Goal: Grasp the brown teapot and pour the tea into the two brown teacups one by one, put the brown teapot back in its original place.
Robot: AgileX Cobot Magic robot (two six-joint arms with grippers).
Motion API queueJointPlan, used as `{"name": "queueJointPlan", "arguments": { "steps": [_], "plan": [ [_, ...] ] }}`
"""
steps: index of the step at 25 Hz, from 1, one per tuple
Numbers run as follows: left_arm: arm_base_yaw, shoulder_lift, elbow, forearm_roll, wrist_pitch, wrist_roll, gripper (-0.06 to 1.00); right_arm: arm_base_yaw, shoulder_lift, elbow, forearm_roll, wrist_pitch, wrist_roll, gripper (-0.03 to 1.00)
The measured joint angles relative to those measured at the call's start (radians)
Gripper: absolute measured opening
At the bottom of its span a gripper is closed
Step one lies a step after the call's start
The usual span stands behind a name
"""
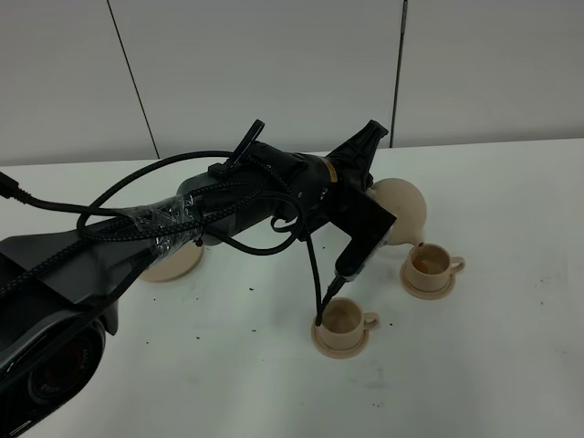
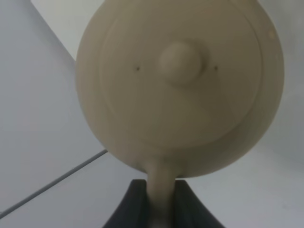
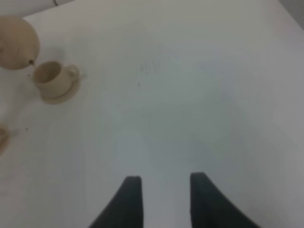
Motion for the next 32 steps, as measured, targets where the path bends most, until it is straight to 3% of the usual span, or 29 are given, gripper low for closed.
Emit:
{"name": "queueJointPlan", "arguments": {
  "steps": [32],
  "plan": [
    [-0.020, 0.000, 0.000, -0.001, -0.031, 0.131, 0.17, 0.000, 0.000, 0.000, 0.000, 0.000, 0.000, 0.24]
  ]
}}
